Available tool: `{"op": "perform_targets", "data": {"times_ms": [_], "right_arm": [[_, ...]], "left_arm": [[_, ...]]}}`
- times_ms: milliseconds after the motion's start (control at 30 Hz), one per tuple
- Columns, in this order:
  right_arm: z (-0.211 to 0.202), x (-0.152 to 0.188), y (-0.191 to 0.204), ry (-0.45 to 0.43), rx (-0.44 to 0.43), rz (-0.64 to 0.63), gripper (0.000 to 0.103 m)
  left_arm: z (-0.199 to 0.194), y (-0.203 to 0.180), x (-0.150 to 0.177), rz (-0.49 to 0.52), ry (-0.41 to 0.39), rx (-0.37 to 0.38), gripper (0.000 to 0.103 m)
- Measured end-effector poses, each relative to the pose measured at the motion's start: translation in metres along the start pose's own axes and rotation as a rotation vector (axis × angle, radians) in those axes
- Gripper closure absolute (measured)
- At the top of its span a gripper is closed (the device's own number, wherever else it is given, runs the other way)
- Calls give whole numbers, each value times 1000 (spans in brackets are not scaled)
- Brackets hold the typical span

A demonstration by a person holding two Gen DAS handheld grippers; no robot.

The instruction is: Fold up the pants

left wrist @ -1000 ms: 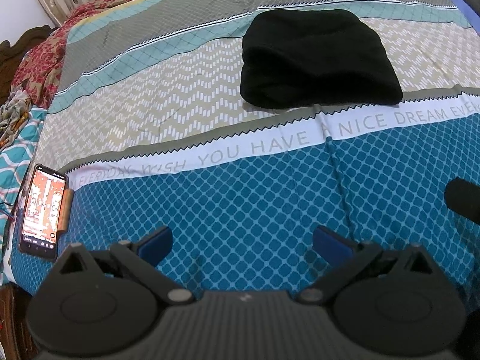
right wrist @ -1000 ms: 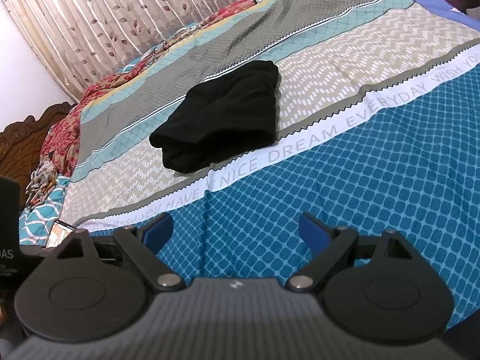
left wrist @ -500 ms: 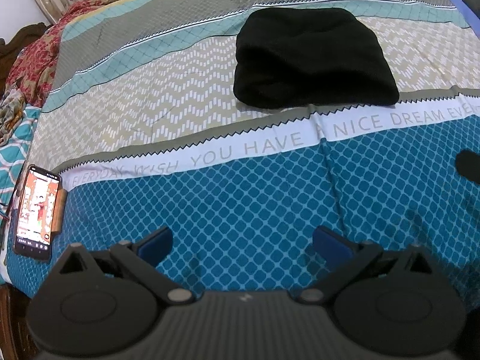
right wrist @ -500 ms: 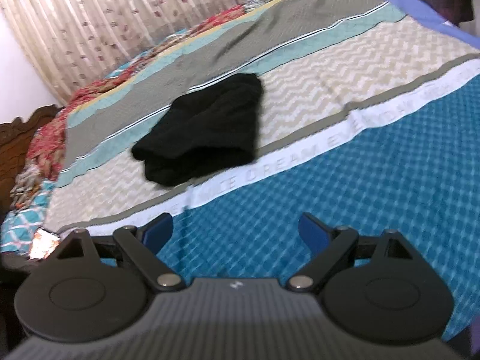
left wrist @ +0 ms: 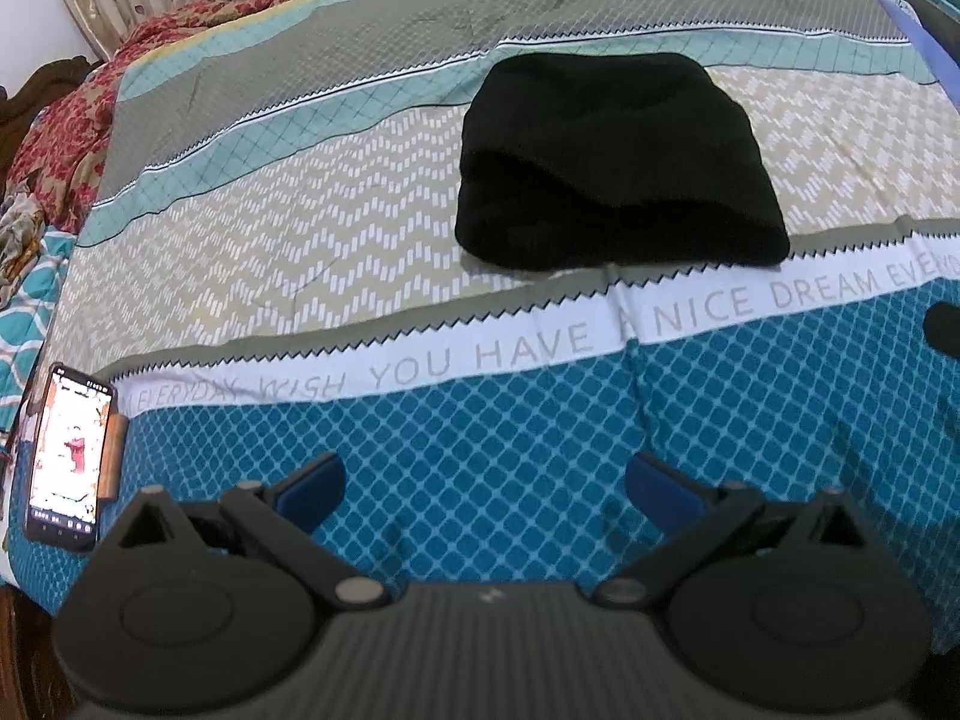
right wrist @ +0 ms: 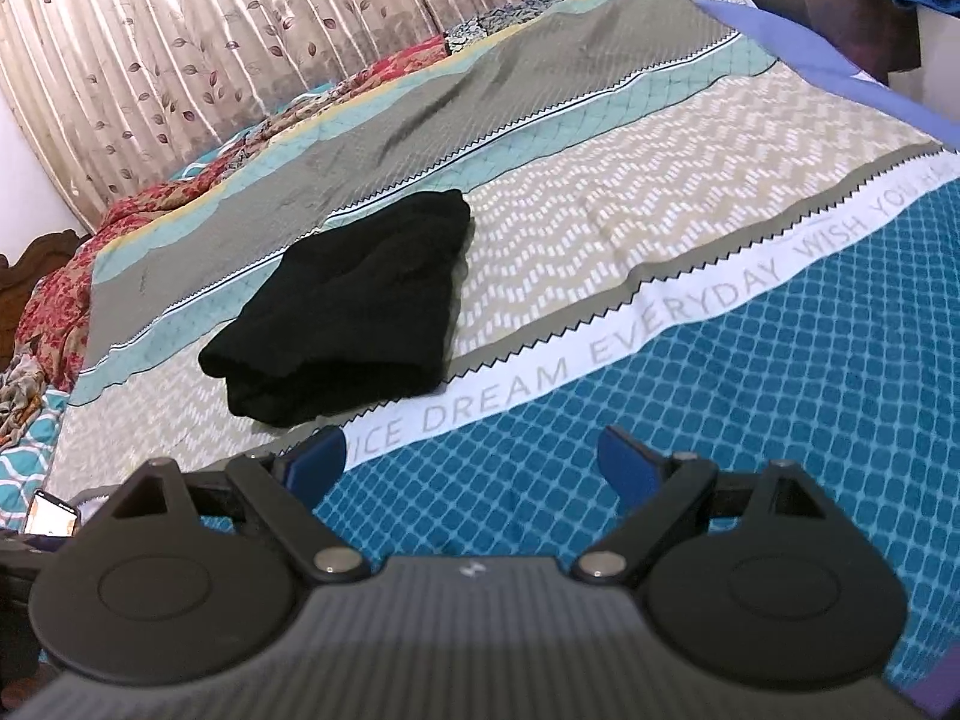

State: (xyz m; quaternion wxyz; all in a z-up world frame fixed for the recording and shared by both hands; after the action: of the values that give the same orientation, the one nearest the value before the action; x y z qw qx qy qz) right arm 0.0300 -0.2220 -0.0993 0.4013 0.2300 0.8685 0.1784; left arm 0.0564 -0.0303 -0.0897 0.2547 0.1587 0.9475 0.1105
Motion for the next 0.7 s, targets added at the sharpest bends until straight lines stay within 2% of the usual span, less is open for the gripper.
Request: {"op": "perform_targets", "data": {"times_ms": [267,700], "right_arm": [[19,-12,0,17,31,-101,11],[44,-27,-25,17,115,-146,11]], "left_arm": [[-1,0,-19,-7,-29,0,0],[-4,-2,-43,-10,-71,5,0]]}}
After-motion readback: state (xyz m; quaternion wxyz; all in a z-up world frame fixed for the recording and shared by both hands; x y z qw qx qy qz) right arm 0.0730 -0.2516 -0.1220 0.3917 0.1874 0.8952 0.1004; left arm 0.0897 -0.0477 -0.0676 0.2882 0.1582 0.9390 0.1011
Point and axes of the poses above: each gripper's, at about its wrist camera, not at the fingertips, and z roughly the way its jaws point, y to its left, x to its underside, the point moved 7 cm from there along z, roughly the way its jaws point, and after that the axes turned 9 degrees about z, right-handed, at the moved point
